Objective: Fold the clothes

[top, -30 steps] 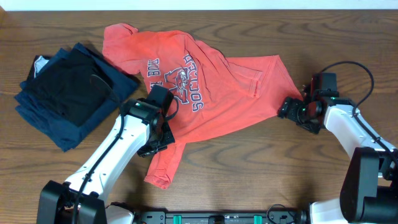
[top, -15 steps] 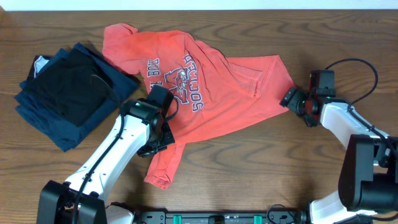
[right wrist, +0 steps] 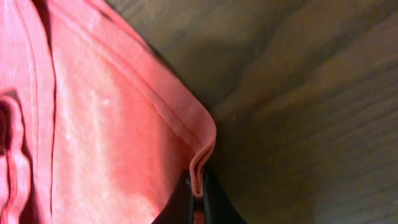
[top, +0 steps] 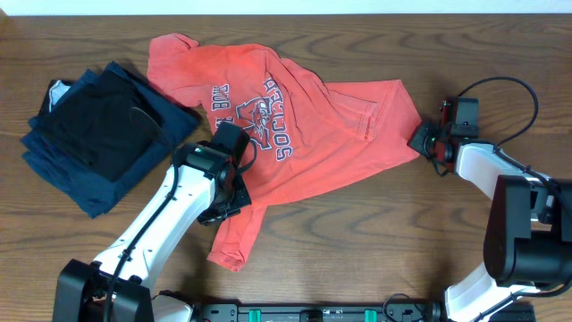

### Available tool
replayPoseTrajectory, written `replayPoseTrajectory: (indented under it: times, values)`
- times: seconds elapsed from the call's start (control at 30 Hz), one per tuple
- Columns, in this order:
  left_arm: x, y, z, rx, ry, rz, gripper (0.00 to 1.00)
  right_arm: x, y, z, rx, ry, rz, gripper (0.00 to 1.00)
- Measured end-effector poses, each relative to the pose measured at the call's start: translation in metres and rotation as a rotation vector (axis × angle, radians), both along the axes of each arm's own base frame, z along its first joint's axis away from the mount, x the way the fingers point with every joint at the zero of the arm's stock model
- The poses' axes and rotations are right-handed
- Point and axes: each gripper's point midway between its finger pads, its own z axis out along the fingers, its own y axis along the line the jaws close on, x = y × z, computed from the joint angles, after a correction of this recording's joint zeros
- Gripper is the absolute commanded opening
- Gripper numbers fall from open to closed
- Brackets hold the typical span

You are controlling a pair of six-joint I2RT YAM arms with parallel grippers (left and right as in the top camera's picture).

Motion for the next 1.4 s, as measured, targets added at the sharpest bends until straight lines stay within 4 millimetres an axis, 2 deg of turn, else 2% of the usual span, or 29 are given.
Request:
replayPoseTrajectory:
  times: [0.1, 0.2, 0.27, 0.33, 0.4, 0.47, 0.5, 0.57, 0.67, 0.77, 0.87, 1.0, 1.23, 1.3, 1.4]
  values:
    - [0.006, -0.002, 0.0, -0.008, -0.026, 0.0, 0.06, -0.012, -0.013, 0.006, -0.005, 0.035, -0.021, 0.01]
    - [0.011, -0.005, 0.0, -0.021, -0.045, 0.0, 0.06, -0.022, -0.046, 0.034, -0.019, 0.02, -0.1, 0.01]
    - [0.013, -0.009, 0.0, -0.041, -0.053, -0.001, 0.08, -0.024, -0.08, 0.071, -0.045, -0.041, -0.182, 0.01]
    - [0.012, -0.015, 0.0, -0.073, -0.045, -0.007, 0.23, -0.026, -0.112, 0.112, -0.074, -0.118, -0.256, 0.01]
    - [0.009, -0.019, 0.001, -0.097, -0.028, -0.005, 0.26, -0.035, -0.144, 0.155, -0.128, -0.196, -0.339, 0.01]
    - [0.008, -0.022, 0.001, -0.12, -0.022, -0.004, 0.28, -0.045, -0.161, 0.17, -0.16, -0.214, -0.385, 0.01]
    - [0.007, -0.025, 0.001, -0.131, -0.019, -0.006, 0.36, -0.054, -0.169, 0.174, -0.177, -0.207, -0.408, 0.01]
    - [0.007, -0.029, 0.002, -0.146, -0.017, -0.015, 0.43, -0.066, -0.176, 0.168, -0.2, -0.156, -0.431, 0.01]
    - [0.007, -0.038, 0.002, -0.166, -0.026, -0.037, 0.56, -0.082, -0.18, 0.146, -0.231, -0.047, -0.45, 0.01]
    - [0.016, -0.049, 0.004, -0.193, -0.072, -0.068, 0.7, -0.088, -0.185, 0.137, -0.258, 0.001, -0.464, 0.01]
    - [0.031, -0.065, 0.005, -0.229, -0.144, -0.1, 0.79, -0.089, -0.187, 0.137, -0.272, 0.007, -0.47, 0.01]
    - [0.061, -0.089, -0.001, -0.281, -0.243, -0.135, 0.83, -0.091, -0.188, 0.136, -0.279, 0.014, -0.473, 0.01]
    - [0.102, -0.122, -0.037, -0.375, -0.311, -0.157, 0.83, -0.092, -0.187, 0.135, -0.276, 0.022, -0.47, 0.01]
    - [0.109, -0.136, -0.049, -0.433, -0.314, -0.17, 0.82, -0.093, -0.187, 0.135, -0.276, 0.025, -0.467, 0.01]
    - [0.121, -0.154, -0.045, -0.524, -0.358, -0.193, 0.73, -0.093, -0.186, 0.135, -0.275, 0.025, -0.466, 0.01]
